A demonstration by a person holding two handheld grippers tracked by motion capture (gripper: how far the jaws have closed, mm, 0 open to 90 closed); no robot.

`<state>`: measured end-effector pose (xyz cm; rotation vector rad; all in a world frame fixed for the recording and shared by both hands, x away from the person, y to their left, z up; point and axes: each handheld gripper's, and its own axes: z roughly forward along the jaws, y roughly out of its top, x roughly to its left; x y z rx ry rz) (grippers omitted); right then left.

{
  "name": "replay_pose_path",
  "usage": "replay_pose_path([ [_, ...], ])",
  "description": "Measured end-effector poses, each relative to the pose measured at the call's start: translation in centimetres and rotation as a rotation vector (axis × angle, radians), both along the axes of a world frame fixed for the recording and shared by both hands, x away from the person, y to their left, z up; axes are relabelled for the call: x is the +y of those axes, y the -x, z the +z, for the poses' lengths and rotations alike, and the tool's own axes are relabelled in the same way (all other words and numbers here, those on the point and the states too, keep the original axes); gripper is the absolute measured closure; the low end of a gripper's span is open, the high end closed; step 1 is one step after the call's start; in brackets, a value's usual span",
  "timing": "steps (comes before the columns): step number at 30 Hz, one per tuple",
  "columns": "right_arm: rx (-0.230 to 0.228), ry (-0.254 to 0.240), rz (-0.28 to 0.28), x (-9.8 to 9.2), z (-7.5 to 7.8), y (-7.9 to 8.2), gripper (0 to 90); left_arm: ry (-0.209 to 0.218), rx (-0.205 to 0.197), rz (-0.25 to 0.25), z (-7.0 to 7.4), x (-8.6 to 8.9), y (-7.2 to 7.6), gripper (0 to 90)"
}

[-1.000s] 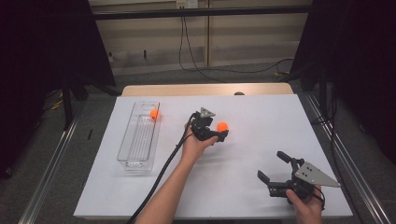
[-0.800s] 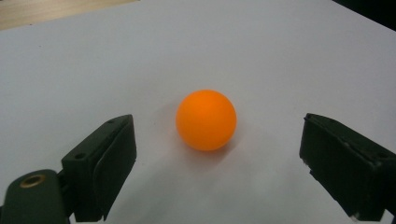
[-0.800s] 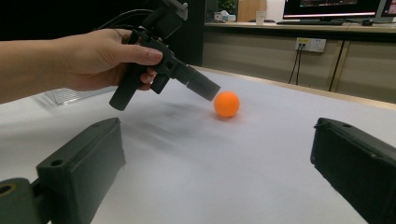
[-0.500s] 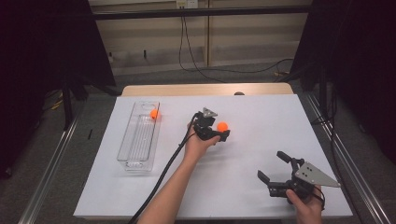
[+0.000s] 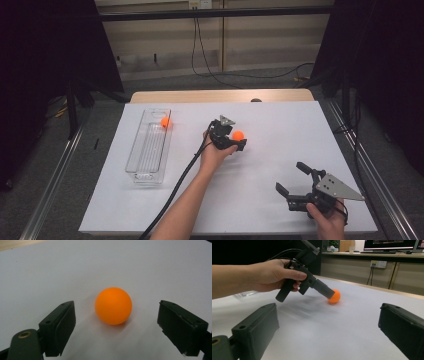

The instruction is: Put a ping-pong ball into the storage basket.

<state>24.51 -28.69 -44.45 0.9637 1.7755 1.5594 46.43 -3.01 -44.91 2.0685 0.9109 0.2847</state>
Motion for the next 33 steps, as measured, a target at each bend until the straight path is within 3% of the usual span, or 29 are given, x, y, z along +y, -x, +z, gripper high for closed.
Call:
replay_pose_path([
  [7,-0.001,0.0,0.001,0.0,0.0,0.0,2.3,0.005,0.007,0.011,0.0,-0.1,-0.3,17.6],
  [17,-0.001,-0.001,0.0,0.0,0.0,0.0,2.3,-0.019,-0.003,0.012,-0.4,-0.2,-0.7,24.1],
  [33,0.0,-0.001,0.003,0.0,0.0,0.0,2.3,-0.011,0.008,0.006,-1.0,-0.4,-1.1,33.4],
])
